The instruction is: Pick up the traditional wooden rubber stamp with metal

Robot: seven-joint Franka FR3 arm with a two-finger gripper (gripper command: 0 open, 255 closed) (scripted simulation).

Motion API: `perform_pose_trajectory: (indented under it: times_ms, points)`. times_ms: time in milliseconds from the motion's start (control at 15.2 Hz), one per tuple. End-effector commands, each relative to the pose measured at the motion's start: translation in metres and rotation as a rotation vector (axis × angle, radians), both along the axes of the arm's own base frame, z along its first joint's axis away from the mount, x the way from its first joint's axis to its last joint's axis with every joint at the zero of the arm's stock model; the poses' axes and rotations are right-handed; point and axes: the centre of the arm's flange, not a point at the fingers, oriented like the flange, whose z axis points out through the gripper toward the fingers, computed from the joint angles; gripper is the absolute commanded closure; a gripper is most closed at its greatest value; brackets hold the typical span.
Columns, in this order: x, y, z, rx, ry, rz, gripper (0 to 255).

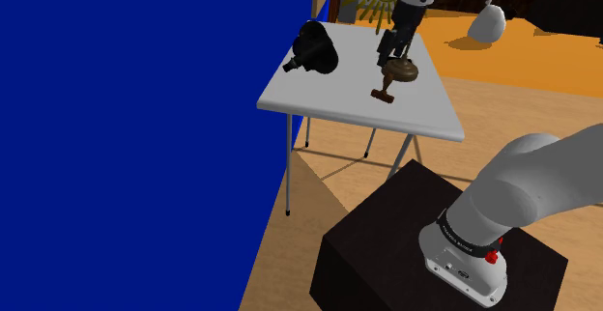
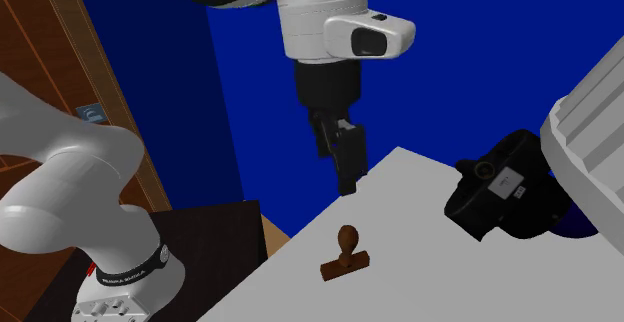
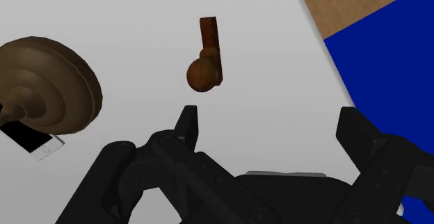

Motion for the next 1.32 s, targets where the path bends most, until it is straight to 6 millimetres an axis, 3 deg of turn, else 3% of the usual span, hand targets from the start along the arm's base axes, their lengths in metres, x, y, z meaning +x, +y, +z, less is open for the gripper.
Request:
perform_pose_trajectory:
  times_ms: [0,198,660,858,924,1254]
  points:
    - [0.007,-0.023,-0.015,0.004,0.015,-0.007,0]
    - [0.019,-0.053,-0.041,0.012,0.038,-0.018,0]
    - [0.019,-0.053,-0.078,0.012,0.038,-0.018,0]
    - [0.019,-0.053,-0.081,0.012,0.038,-0.018,0]
    - [0.018,-0.053,-0.081,0.012,0.038,-0.018,255]
    - [0.018,-0.053,-0.081,0.012,0.038,-0.018,255]
